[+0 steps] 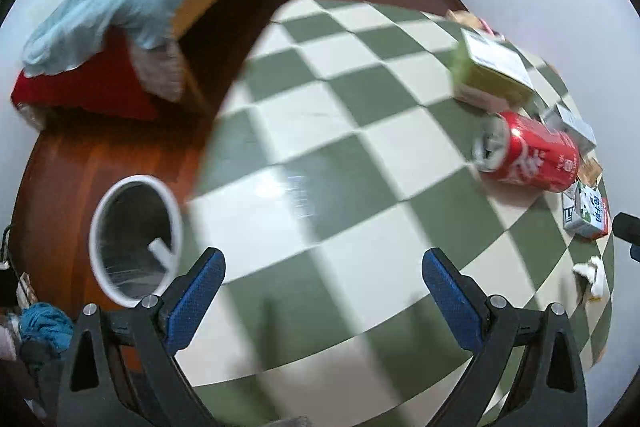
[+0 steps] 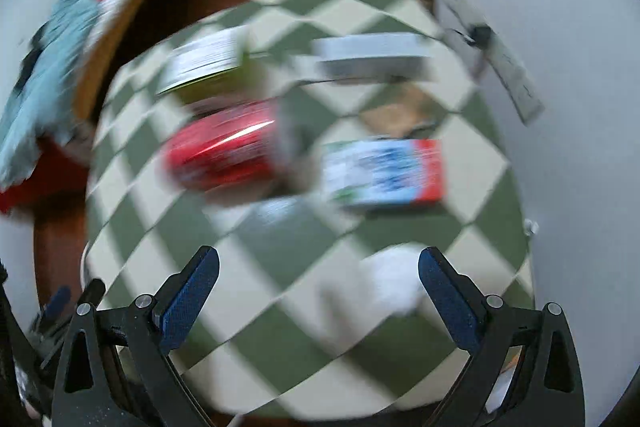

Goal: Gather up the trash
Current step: 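Grasp the milk carton with the right tool while the left tool grasps the red can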

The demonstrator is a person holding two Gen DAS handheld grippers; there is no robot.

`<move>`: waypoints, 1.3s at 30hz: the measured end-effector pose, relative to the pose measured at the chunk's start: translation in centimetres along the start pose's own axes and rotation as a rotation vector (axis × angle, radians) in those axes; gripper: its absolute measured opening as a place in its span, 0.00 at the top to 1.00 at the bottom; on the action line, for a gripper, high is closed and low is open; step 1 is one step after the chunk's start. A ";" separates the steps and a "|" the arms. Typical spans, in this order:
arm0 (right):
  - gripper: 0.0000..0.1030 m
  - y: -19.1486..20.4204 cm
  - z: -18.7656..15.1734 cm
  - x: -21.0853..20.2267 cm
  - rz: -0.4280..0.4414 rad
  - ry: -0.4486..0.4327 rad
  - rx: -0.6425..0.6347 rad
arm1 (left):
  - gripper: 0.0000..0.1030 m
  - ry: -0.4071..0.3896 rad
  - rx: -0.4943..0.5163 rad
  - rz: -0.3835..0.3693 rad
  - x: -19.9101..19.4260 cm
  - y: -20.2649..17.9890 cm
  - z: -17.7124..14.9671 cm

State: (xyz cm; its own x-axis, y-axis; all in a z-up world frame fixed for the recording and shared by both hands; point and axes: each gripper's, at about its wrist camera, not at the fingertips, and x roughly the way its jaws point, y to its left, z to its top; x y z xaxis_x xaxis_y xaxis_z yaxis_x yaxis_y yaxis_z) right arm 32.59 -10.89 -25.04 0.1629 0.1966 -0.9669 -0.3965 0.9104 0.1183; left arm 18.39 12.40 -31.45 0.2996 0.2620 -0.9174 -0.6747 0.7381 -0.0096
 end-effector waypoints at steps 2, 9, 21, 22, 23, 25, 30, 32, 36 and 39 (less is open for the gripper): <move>0.02 -2.2 1.6 1.6 -0.004 0.033 0.047 | 0.02 0.009 0.016 -0.001 1.2 -2.3 0.6; 0.02 -3.3 4.5 6.1 -0.012 0.074 0.060 | 0.02 0.047 0.067 0.039 4.4 -5.0 1.5; 0.08 -6.3 4.0 6.2 -0.063 0.059 0.080 | 0.02 -0.159 0.633 0.001 -1.7 -12.7 4.2; 0.08 -6.7 3.8 6.1 -0.073 0.066 0.079 | 0.02 -0.164 0.705 -0.010 -2.0 -13.9 4.7; 0.08 -7.1 3.8 6.1 -0.081 0.076 0.083 | 0.02 -0.163 0.784 -0.012 -2.0 -15.3 5.2; 0.08 -8.1 4.0 6.6 -0.096 0.098 0.086 | 0.02 -0.139 0.942 -0.019 -1.5 -17.9 5.4; 0.07 -9.1 4.4 7.2 -0.082 0.135 0.100 | 0.02 -0.012 1.179 -0.021 2.0 -21.6 5.1; 0.07 -9.1 4.6 7.4 -0.078 0.145 0.103 | 0.02 0.046 1.224 -0.036 3.1 -22.3 4.7; 0.07 -9.3 4.8 7.6 -0.073 0.151 0.108 | 0.04 0.095 1.265 -0.045 5.0 -23.2 4.0; 0.08 -9.4 4.8 8.1 -0.079 0.151 0.110 | 0.24 0.085 1.254 -0.059 5.2 -23.4 4.0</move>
State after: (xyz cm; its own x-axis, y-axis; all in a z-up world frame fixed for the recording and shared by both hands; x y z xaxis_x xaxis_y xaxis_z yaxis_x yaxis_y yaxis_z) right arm 41.98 -16.11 -32.85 0.0489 0.0733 -0.9961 -0.2856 0.9567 0.0564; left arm 38.47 -1.05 -34.45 0.2316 0.2019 -0.9516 0.4564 0.8413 0.2896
